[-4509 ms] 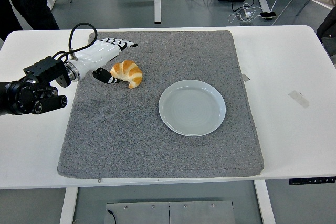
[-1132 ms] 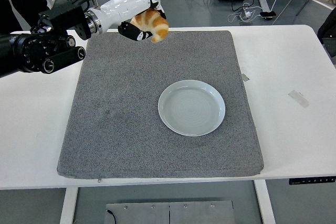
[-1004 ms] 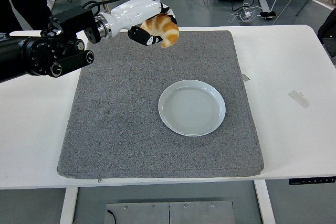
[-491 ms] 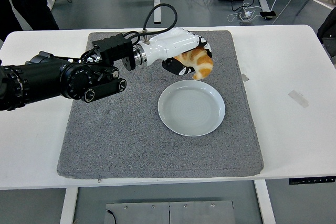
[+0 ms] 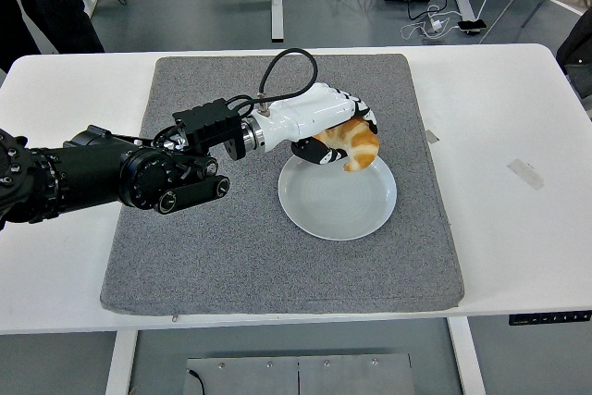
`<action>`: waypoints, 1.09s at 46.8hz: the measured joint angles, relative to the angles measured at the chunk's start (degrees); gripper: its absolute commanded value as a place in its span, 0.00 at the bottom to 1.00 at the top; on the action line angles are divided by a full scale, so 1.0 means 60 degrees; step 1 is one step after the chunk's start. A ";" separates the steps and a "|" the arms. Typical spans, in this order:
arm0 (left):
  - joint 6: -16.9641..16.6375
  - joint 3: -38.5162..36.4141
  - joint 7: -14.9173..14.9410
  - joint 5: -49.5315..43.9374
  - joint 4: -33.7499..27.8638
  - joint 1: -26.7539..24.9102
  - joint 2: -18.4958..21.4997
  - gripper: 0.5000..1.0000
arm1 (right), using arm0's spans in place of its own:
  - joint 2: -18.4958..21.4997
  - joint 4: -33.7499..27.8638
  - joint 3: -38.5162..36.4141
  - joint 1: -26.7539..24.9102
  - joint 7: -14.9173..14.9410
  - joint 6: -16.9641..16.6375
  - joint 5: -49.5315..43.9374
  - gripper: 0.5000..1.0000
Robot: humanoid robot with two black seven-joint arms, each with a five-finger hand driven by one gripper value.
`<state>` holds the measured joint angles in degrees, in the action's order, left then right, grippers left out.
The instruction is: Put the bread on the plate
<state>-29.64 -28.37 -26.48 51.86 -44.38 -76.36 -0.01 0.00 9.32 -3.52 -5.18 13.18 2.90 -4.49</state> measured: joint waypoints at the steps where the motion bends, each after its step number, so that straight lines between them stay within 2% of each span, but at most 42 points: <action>1: 0.0000 -0.0057 0.0000 0.0000 -0.0001 0.0021 0.0000 0.00 | 0.0000 0.0000 0.0000 0.0001 0.0001 0.0000 0.0000 1.00; 10: -0.0069 -0.0489 0.0002 -0.0012 -0.0001 0.0265 0.0000 0.00 | 0.0000 0.0000 0.0000 0.0003 0.0001 0.0000 -0.0003 1.00; 40: -0.0217 -0.0796 0.0000 0.0001 -0.0001 0.0856 0.0002 0.00 | 0.0000 0.0000 0.0000 0.0000 0.0000 0.0000 -0.0003 1.00; 41: -0.0217 -0.0796 0.0000 0.0000 -0.0001 0.0880 0.0002 0.05 | 0.0000 0.0000 0.0000 0.0000 0.0000 0.0000 -0.0003 1.00; 43: -0.0210 -0.0796 0.0000 -0.0008 -0.0001 0.0906 0.0002 0.25 | 0.0000 0.0000 0.0000 -0.0001 0.0000 0.0000 -0.0003 1.00; 45: -0.0187 -0.0796 0.0000 -0.0015 -0.0001 0.0918 0.0002 0.38 | 0.0000 0.0000 0.0000 0.0006 0.0000 0.0000 -0.0003 1.00; 51: -0.0107 -0.0783 -0.0008 -0.0030 -0.0108 0.0971 0.0004 0.58 | 0.0000 0.0000 0.0000 0.0005 0.0000 0.0000 -0.0003 1.00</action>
<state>-30.28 -33.07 -26.52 51.68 -45.03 -70.53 0.01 0.00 9.32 -3.52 -5.16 13.18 2.90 -4.50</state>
